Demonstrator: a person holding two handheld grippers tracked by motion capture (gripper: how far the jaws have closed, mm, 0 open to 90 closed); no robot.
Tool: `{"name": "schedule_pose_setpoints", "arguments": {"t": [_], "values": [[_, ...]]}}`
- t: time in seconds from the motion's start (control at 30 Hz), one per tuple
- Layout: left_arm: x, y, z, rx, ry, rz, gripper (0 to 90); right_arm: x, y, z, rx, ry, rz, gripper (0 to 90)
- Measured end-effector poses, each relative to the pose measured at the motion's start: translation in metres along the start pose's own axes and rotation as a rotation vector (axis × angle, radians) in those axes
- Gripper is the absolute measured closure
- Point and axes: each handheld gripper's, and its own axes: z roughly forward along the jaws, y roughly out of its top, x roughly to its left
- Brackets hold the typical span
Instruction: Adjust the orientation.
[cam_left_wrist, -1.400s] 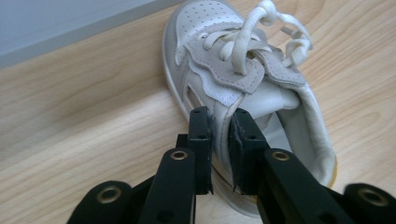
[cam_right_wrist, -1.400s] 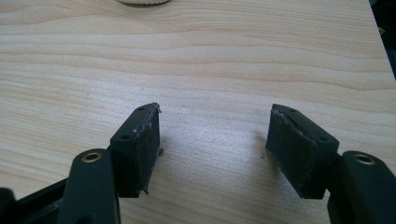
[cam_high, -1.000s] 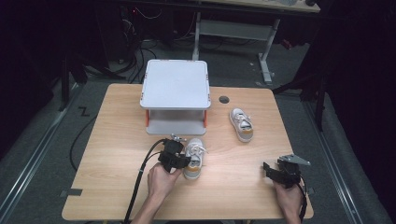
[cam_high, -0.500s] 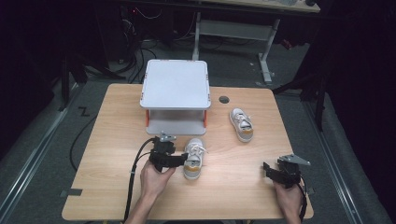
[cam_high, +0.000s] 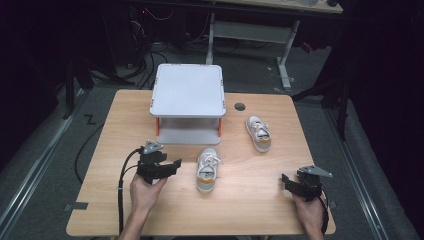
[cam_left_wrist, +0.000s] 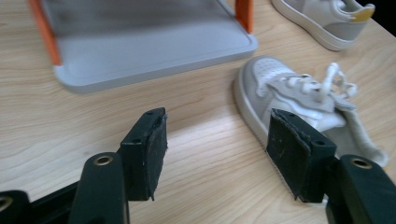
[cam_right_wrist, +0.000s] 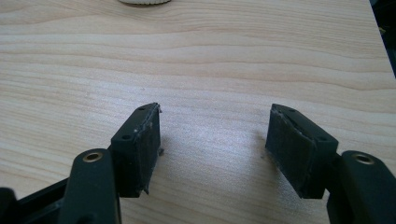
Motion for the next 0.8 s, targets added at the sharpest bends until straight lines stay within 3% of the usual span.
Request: {"name": "schedule_pose_setpoints", "arguments": {"t": [0.2,0.27,0.43,0.47,0.8], "values": [[0.017,-0.008,-0.01,-0.022,0.024,-0.025,37.4,0.0,0.0,0.0,0.0,0.004,-0.005,36.2],[0.023,-0.012,-0.011,-0.025,0.04,-0.03,36.8,-0.001,0.0,-0.001,-0.003,0.013,-0.014,42.9],[0.031,-0.019,-0.01,-0.025,0.07,-0.045,36.8,-0.001,0.002,-0.002,0.006,0.013,-0.009,50.6],[0.033,-0.022,-0.009,-0.017,0.092,-0.041,36.8,-0.001,0.002,-0.003,0.002,0.014,-0.01,51.6],[0.043,-0.039,0.002,-0.018,0.154,-0.047,37.3,0.004,0.021,-0.019,-0.087,0.118,-0.029,58.2]]}}
